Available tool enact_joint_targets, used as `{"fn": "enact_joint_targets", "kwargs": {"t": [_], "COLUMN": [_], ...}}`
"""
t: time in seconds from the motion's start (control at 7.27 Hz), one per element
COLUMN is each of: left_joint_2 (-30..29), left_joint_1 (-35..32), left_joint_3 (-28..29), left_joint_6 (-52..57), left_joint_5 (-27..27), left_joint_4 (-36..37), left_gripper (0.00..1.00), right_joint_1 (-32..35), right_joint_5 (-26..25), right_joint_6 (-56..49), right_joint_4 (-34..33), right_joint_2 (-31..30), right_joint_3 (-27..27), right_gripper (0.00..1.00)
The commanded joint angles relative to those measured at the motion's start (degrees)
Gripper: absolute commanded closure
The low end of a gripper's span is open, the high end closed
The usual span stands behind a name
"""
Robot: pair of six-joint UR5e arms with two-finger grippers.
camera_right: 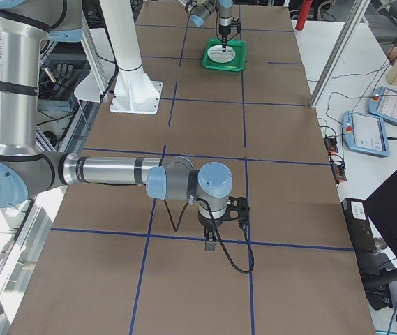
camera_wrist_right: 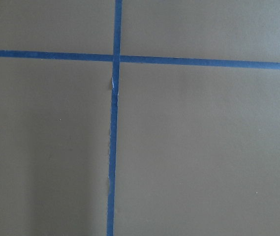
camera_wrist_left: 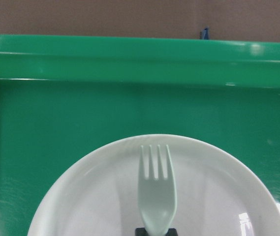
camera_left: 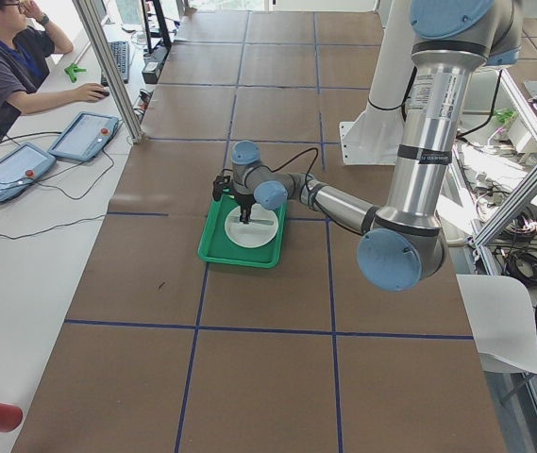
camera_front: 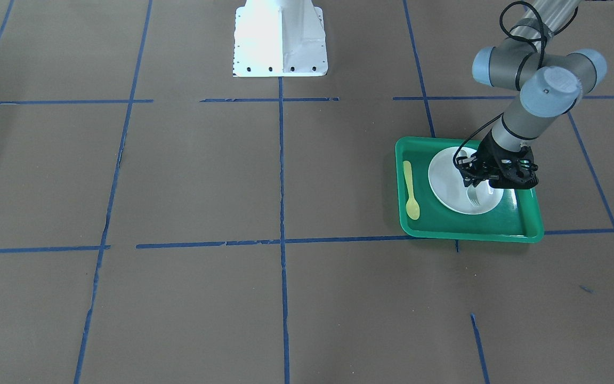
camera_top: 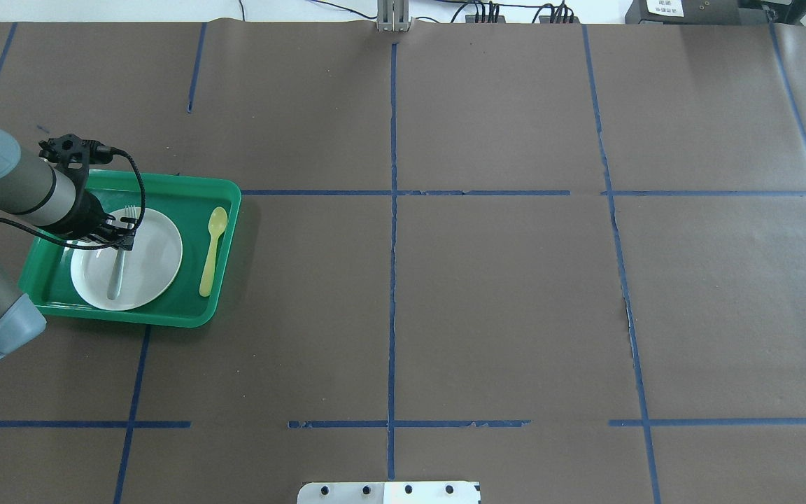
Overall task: Place fork
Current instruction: 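Lift the fork and carry it off the plate toward the tray edge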
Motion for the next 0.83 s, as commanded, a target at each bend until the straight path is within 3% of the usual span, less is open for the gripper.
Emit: {"fn": "enact_joint_targets", "kwargs": {"t": [0.0, 0.69], "left_joint_2": [1.9, 4.2], "left_joint_1": [-0.2, -7.6], "left_joint_3": [-2.4, 4.1], "left_joint_6": [0.6, 15.6], "left_joint_5": [-0.4, 0.1], "left_joint_4": [0.5, -0.2], "left_gripper": [1.00, 1.00], "right_joint_1": [0.0, 0.0], "right_joint_5": [0.0, 0.0], "right_joint_6": [0.1, 0.0], "right_joint_4": [0.0, 0.0], "right_joint_2": [0.0, 0.0], "right_joint_3": [0.0, 0.0], "right_gripper": [0.00, 0.00]}}
